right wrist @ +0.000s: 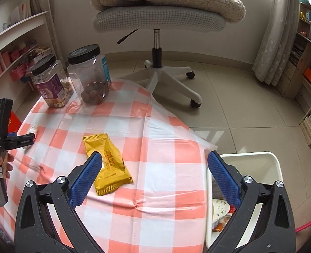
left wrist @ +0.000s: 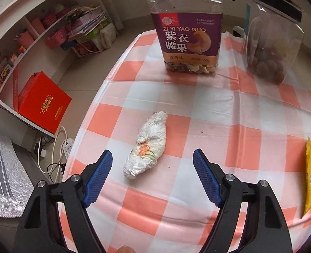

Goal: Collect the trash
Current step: 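Grasp the crumpled tissue with the left gripper while the right gripper grasps the yellow snack packet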

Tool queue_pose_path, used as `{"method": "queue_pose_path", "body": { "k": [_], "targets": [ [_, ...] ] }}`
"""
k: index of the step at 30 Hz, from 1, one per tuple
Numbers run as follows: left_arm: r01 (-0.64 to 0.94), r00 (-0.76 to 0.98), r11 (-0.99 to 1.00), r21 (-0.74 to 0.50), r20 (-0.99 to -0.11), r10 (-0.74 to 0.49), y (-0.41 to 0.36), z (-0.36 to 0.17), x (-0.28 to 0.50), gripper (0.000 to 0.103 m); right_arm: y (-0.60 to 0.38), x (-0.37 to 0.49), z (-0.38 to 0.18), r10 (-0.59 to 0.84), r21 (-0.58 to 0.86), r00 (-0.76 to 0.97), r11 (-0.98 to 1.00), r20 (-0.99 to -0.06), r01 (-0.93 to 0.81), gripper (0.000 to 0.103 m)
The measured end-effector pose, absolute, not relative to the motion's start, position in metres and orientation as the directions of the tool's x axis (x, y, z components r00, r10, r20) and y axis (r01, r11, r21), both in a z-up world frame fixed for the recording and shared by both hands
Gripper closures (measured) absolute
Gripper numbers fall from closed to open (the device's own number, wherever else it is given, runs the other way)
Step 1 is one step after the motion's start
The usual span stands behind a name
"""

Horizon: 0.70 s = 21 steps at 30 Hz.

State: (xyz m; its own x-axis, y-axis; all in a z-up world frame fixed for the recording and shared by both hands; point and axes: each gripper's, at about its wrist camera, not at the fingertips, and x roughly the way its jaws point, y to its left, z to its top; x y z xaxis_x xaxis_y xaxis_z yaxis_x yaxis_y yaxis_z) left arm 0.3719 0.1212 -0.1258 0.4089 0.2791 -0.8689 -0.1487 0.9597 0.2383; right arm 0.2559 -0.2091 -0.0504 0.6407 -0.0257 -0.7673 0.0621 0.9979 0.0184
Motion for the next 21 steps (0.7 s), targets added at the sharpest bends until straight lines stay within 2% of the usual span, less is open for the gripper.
{"method": "queue_pose_path", "body": {
  "k": [5, 7, 9, 11, 17, 19, 21],
  "targets": [
    [-0.151, 0.379, 0.981, 0.123, -0.909, 0.173, 0.148, -0.139, 0.39, 0.031, -0.173, 0.29, -0.085, 0.09, 0.064, 0.546, 0.996, -0.833, -0.068, 0.007],
    [-0.131, 0.357, 0.986, 0.105, -0.923, 0.146, 0.151, -0.147, 0.394, 0.038, -0.16, 0.304, -0.1, 0.106, 0.055, 0.506, 0.992, -0.856, -0.115, 0.007],
    [-0.125, 0.336, 0.988, 0.089, -0.933, 0.126, 0.156, -0.156, 0.398, 0.054, -0.151, 0.316, -0.114, 0.125, 0.064, 0.468, 0.988, -0.875, -0.144, 0.007],
    [-0.125, 0.339, 0.991, 0.043, -0.937, 0.083, 0.162, -0.159, 0.399, 0.059, -0.142, 0.323, -0.128, 0.127, 0.06, 0.429, 0.984, -0.895, -0.166, 0.007],
    [-0.117, 0.34, 0.993, 0.02, -0.938, 0.059, 0.17, -0.162, 0.399, 0.061, -0.127, 0.333, -0.162, 0.103, 0.027, 0.36, 0.977, -0.927, -0.211, 0.008],
    [-0.116, 0.34, 0.993, 0.03, -0.938, 0.068, 0.17, -0.162, 0.398, 0.061, -0.127, 0.332, -0.166, 0.116, 0.037, 0.374, 0.977, -0.92, -0.212, 0.016],
    [-0.12, 0.338, 0.992, 0.036, -0.938, 0.075, 0.173, -0.163, 0.397, 0.061, -0.125, 0.329, -0.162, 0.115, 0.023, 0.41, 0.975, -0.905, -0.223, 0.044]
  ]
}}
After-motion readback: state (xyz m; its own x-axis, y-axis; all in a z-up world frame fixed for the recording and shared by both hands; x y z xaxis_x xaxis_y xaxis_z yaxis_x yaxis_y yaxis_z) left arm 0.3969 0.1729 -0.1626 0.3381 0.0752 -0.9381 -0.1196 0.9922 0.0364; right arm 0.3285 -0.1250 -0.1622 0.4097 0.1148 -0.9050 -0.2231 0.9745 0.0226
